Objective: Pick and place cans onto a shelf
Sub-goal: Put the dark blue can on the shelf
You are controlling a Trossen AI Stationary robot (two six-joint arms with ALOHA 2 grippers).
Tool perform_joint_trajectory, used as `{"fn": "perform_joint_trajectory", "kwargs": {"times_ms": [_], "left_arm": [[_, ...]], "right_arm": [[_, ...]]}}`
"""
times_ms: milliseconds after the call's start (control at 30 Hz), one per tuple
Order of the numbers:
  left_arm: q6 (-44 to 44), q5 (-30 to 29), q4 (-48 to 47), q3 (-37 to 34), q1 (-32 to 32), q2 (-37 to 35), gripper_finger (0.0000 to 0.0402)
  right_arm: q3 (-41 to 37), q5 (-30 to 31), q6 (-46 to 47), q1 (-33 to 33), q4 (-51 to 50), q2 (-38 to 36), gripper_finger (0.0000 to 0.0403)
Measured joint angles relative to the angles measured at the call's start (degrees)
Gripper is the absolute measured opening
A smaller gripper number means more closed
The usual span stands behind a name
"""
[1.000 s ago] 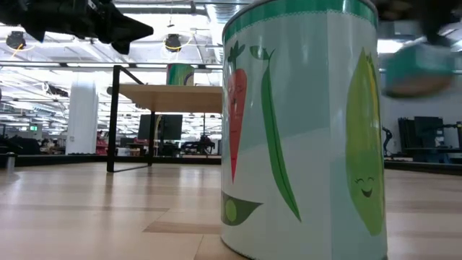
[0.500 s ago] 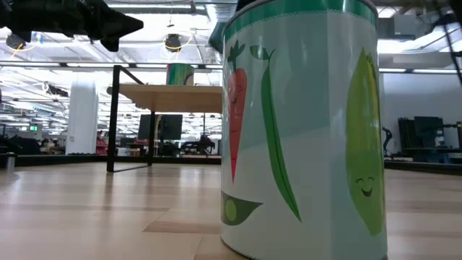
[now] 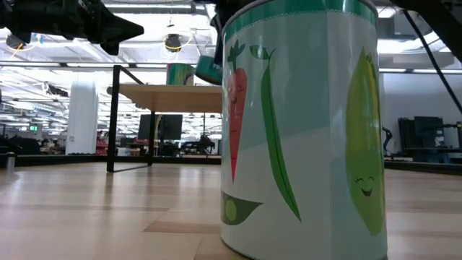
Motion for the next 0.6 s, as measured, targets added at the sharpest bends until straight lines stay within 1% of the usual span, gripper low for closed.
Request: {"fn": "perform_joint_trajectory", "kwargs": {"times_ms": [300,467,600], "left_arm": [[-0.02,0.02,-0.11,0.0,0.0,0.0,0.0002],[-0.04,0.02,-0.61,0.0,0.0,0.0,0.0002],[-0.07,0.04,-1.05,0.0,0.0,0.0,0.0002]], "right_arm": [[0.04,-0.1,-1.28,-2.22,1.67,0.02,0.0011],[0.04,-3.0,-0.92,-2.77,1.71,0.02,0.0011],[-0.57,-3.28,-1.16,-3.08,2.09,0.04,0.0011]]}}
